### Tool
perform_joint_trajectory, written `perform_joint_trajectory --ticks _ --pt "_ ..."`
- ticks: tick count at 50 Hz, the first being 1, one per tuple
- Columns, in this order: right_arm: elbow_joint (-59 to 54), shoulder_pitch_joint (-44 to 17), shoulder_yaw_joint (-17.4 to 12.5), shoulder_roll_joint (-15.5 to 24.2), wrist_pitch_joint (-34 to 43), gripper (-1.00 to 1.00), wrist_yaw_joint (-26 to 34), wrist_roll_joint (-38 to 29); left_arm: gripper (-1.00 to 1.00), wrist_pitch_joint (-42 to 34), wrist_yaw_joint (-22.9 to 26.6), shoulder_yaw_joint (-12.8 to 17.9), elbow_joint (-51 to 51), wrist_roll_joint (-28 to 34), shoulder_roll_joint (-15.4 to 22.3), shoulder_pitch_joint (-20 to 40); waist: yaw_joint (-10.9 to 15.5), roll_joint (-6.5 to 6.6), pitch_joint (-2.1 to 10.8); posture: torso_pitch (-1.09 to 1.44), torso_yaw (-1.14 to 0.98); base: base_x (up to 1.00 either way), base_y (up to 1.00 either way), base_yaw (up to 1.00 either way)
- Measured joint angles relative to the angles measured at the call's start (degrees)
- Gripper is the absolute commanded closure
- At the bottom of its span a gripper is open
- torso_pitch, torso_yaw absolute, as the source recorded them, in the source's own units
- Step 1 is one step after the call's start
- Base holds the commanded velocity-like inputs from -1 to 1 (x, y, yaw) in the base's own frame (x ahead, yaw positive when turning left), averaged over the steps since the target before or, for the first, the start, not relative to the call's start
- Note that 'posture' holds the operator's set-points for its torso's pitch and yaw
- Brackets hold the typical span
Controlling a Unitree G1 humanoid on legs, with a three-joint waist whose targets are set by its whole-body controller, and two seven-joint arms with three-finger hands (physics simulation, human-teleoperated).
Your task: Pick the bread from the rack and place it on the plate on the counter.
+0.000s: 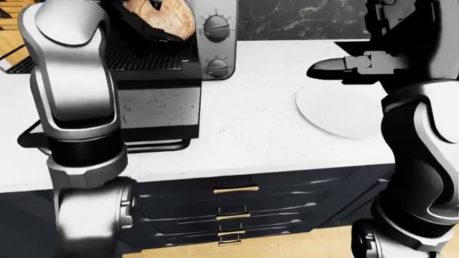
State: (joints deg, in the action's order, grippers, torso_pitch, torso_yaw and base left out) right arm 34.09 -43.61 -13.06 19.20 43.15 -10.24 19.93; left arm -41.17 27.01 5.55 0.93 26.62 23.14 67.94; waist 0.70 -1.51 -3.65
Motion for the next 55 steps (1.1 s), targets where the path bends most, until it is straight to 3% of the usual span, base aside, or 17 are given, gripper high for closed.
perform_joint_trajectory --ticks 10,20,30,35,48,55 --pt "4.1 -1.4 -3.3 4.4 5.1 -1.00 -3.0 5.1 1.00 11.9 -5.0 -1.8 -19.8 -3.7 -5.4 9.6 0.3 -0.65 -0.07 0.00 0.00 0.00 0.00 0.00" --pt "10.7 1.7 -10.1 10.6 11.5 -1.00 -7.1 13.4 1.00 26.2 -10.3 -2.6 -43.6 -8.7 -10.2 19.7 0.6 -1.50 -0.04 0.00 0.00 0.00 0.00 0.00" --pt "14.3 5.9 -19.6 19.9 14.0 -1.00 -14.0 27.5 1.00 31.1 -12.0 -3.0 -50.3 -11.7 -12.0 23.8 0.8 -2.51 -0.24 0.00 0.00 0.00 0.00 0.00" --pt "14.8 10.4 -22.5 24.1 11.4 -1.00 -17.9 34.1 1.00 34.0 -12.4 -3.5 -54.7 -12.1 -12.9 25.8 1.0 -3.14 -0.30 0.00 0.00 0.00 0.00 0.00" --pt "13.6 15.0 -22.2 30.1 4.5 -1.00 -23.1 41.8 1.00 39.1 -12.6 -3.6 -61.2 -11.4 -14.5 27.1 -0.2 -4.13 -0.56 0.00 -0.07 0.00 0.00 0.00" --pt "14.3 16.8 -22.0 30.1 2.7 -1.00 -23.7 42.2 1.00 39.7 -12.2 -3.5 -61.3 -11.3 -14.7 26.8 -1.3 -4.42 -0.44 0.00 -0.10 0.00 0.00 0.00"
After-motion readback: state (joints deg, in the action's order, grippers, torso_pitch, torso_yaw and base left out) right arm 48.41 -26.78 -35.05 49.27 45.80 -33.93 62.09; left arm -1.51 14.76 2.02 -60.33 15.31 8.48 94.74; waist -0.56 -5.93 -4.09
